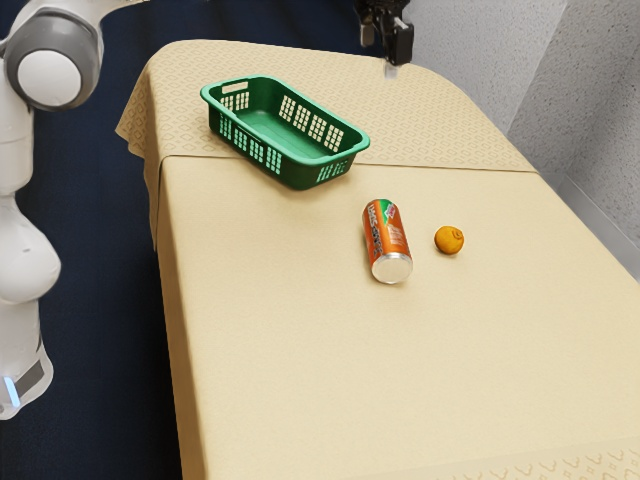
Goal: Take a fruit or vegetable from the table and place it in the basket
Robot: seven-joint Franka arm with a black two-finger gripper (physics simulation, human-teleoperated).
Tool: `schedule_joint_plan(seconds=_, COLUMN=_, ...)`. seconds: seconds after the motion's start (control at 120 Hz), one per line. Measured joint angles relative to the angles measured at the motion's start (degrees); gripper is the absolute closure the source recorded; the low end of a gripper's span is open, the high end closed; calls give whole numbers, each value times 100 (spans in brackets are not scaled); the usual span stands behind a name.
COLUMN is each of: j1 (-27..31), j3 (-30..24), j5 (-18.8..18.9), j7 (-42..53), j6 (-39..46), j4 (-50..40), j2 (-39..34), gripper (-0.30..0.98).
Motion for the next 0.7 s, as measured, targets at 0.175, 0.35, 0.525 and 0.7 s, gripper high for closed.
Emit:
schedule_joint_plan(seconds=0.175, j1=-118, j3=-41, j5=-16, j7=1, j6=-3, j4=-217, j2=52, gripper=0)
schedule_joint_plan(seconds=0.35, j1=-93, j3=4, j5=-187, j7=42, j6=87, j4=-378, j2=978, gripper=0)
schedule_joint_plan(seconds=0.525, j1=-173, j3=11, j5=-165, j7=538, j6=542, j4=-400, j2=1521, gripper=0)
schedule_joint_plan(seconds=0.7, j1=-264, j3=77, j5=-7, j7=1441, j6=1867, j4=-167, j2=2274, gripper=0)
